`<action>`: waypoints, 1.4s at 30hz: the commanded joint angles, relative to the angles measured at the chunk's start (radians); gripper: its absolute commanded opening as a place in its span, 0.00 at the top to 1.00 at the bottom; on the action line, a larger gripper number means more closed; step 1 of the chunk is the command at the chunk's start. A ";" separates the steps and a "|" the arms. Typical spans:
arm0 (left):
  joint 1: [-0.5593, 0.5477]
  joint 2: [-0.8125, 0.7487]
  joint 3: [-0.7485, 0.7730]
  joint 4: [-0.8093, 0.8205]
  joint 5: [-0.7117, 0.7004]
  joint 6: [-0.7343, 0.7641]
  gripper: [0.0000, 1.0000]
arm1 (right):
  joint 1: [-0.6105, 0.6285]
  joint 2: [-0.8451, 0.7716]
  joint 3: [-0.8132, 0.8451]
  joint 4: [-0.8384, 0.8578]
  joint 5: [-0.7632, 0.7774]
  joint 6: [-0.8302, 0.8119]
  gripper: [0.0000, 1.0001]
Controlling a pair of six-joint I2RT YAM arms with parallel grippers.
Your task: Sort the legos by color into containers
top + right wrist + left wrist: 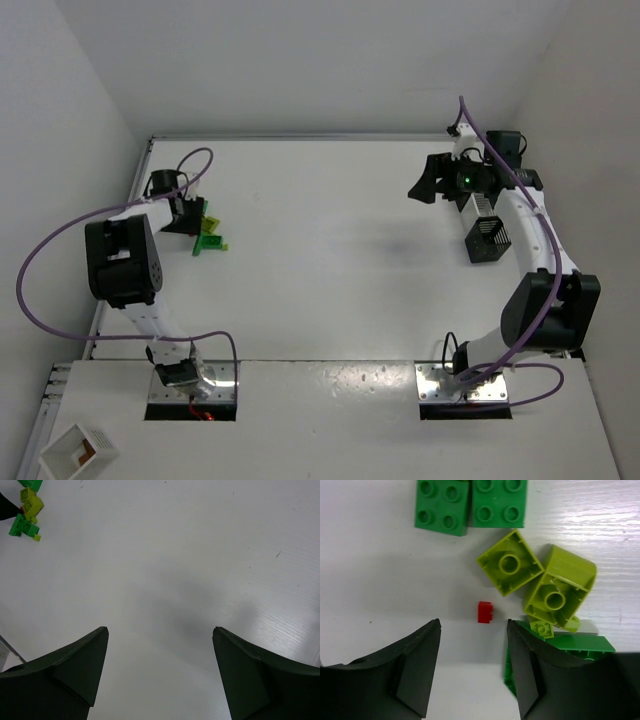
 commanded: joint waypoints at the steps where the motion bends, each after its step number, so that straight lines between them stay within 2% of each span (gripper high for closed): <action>1: -0.028 0.013 0.036 0.024 0.001 -0.013 0.39 | 0.002 -0.013 -0.001 0.026 0.001 0.008 0.15; 5: -0.039 0.002 0.027 0.024 0.044 -0.013 0.35 | 0.002 -0.004 -0.001 0.017 0.001 0.008 0.15; 9: -0.051 -0.009 0.015 0.024 0.014 -0.013 0.35 | 0.002 0.005 0.008 0.017 0.001 0.008 0.15; 14: -0.032 -0.009 0.025 0.024 -0.020 -0.023 0.43 | 0.002 0.005 -0.001 0.017 -0.009 0.008 0.16; 17: -0.023 0.010 0.035 0.024 -0.029 -0.023 0.45 | 0.002 0.005 -0.001 0.017 -0.019 0.008 0.16; 21: -0.023 0.028 0.054 0.024 -0.029 -0.023 0.47 | 0.002 0.031 0.022 -0.026 0.041 0.008 0.18; 29: -0.005 0.089 0.094 0.004 0.006 -0.023 0.66 | 0.002 0.079 0.059 -0.073 0.063 0.008 0.19; 38: -0.005 0.099 0.094 -0.006 0.024 -0.023 0.67 | 0.002 0.108 0.080 -0.104 0.063 -0.002 0.19; 42: -0.005 0.099 0.073 -0.006 0.035 -0.023 0.64 | 0.002 0.117 0.089 -0.113 0.054 -0.002 0.19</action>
